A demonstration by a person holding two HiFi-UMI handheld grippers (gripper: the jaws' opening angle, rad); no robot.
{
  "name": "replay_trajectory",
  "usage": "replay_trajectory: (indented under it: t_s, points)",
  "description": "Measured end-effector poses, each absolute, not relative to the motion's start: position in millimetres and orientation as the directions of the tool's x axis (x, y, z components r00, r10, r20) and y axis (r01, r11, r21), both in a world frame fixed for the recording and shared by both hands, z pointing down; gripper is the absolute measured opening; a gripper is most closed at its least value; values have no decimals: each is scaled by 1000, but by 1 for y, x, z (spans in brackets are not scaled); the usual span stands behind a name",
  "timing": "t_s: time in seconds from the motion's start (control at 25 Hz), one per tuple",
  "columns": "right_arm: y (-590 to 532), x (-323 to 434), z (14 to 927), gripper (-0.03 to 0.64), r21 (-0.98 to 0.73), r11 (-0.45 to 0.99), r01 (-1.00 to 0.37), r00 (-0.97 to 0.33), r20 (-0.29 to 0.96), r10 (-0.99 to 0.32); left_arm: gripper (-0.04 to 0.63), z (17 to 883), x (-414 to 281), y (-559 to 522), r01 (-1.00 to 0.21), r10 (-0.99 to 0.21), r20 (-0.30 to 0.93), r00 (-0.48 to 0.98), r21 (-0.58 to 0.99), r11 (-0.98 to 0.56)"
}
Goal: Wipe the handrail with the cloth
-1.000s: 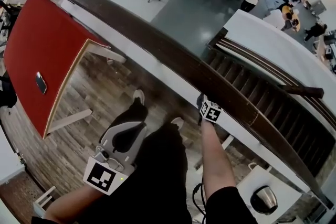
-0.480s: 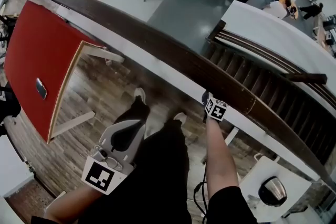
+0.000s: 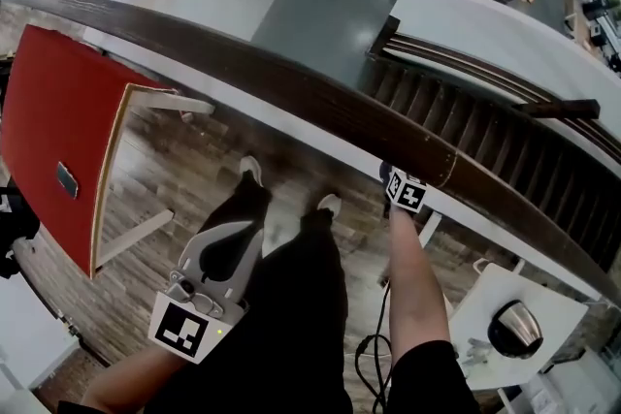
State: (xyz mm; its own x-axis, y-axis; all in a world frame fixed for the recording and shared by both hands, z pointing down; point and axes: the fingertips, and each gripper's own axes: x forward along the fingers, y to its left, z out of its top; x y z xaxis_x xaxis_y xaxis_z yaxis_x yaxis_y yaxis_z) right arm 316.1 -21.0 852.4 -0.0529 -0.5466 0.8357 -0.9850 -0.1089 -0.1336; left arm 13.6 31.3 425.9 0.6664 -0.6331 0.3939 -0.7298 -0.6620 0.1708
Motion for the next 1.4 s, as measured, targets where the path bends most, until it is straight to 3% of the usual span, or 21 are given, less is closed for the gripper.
replay_trajectory:
  t_s: [0.28, 0.52, 0.84, 1.04, 1.4]
  points:
    - [-2, 302, 841, 127, -179, -156, -971, -62, 825, -562, -2, 426, 16, 31, -717, -621, 373, 689, 230, -658]
    - [35, 284, 774, 126, -146, -164, -976, -7, 767, -641, -2, 407, 23, 5, -646, -599, 244, 763, 251, -721]
    - [55, 238, 608, 126, -129, -201, -971, 99, 548, -831, -2, 402, 9, -21, -559, -529, 179, 829, 248, -792]
    - [52, 241, 496, 126, -136, -300, -944, 238, 349, -906, -2, 408, 17, -43, -513, -493, 145, 858, 206, -833]
    - [71, 206, 394, 123, -110, -331, -937, 315, 141, -938, -2, 391, 25, -48, -425, -421, 61, 905, 151, -892]
